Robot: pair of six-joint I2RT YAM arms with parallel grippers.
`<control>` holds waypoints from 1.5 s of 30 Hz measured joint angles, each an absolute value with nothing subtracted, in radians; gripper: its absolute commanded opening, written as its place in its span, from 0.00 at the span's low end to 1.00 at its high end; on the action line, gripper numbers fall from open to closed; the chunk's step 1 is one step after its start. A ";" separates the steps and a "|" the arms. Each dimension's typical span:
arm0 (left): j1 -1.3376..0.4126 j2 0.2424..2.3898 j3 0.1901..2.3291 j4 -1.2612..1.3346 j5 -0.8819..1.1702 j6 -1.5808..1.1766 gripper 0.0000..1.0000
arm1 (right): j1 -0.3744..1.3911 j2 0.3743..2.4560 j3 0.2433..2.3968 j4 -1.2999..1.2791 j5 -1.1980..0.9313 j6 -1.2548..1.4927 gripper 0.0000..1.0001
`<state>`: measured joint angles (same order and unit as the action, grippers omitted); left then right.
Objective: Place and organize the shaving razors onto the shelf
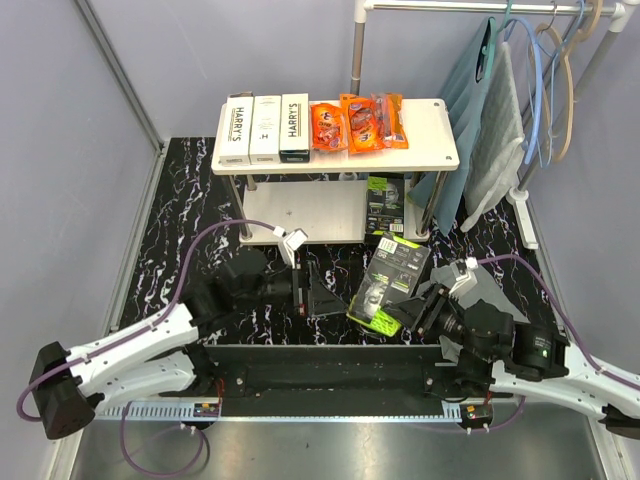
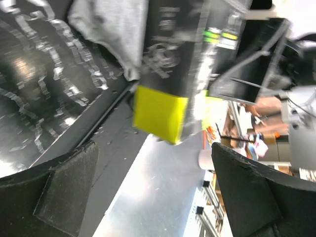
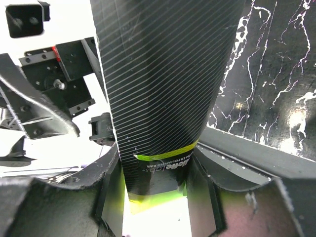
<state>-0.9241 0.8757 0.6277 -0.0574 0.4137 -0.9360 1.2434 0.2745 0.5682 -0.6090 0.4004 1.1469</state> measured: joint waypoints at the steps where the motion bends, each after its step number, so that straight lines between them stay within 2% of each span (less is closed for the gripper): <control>1: -0.924 0.888 0.628 -0.038 0.427 -0.932 0.99 | 1.243 0.280 0.569 -0.607 0.400 1.142 0.29; 12: -0.954 1.006 0.628 0.091 0.476 -0.932 0.98 | 1.243 0.316 0.569 -0.520 0.389 1.098 0.29; 19: -0.963 1.009 0.580 0.219 0.474 -0.989 0.88 | 1.243 0.333 0.570 -0.447 0.371 1.082 0.29; 20: -0.964 1.009 0.567 0.241 0.474 -1.002 0.83 | 1.243 0.335 0.570 -0.447 0.370 1.077 0.30; 26: -0.988 1.009 0.549 0.329 0.474 -1.048 0.71 | 1.243 0.337 0.570 -0.425 0.363 1.076 0.31; 29: -0.996 1.009 0.549 0.356 0.474 -1.060 0.54 | 1.243 0.336 0.570 -0.413 0.361 1.076 0.32; 30: -0.997 1.009 0.549 0.360 0.475 -1.063 0.43 | 1.243 0.334 0.570 -0.411 0.361 1.076 0.32; 33: -0.997 1.010 0.550 0.373 0.474 -1.073 0.27 | 1.243 0.321 0.570 -0.413 0.365 1.076 0.36; 37: -1.002 1.010 0.550 0.379 0.470 -1.082 0.23 | 1.244 0.311 0.570 -0.416 0.366 1.079 0.44; 38: -1.003 1.009 0.550 0.379 0.467 -1.082 0.21 | 1.244 0.310 0.570 -0.417 0.366 1.079 0.53; 40: -1.005 1.005 0.550 0.379 0.463 -1.082 0.15 | 1.244 0.308 0.570 -0.417 0.366 1.082 0.63; 41: -1.007 1.003 0.550 0.377 0.461 -1.082 0.15 | 1.244 0.308 0.570 -0.416 0.367 1.087 0.73; 45: -1.008 0.988 0.549 0.351 0.455 -1.081 0.14 | 1.243 0.308 0.572 -0.414 0.387 1.100 0.89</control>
<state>-1.0080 0.9878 0.5491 0.3511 0.4549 -1.0805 1.2434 0.3084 0.5720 -0.4145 0.3870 1.0996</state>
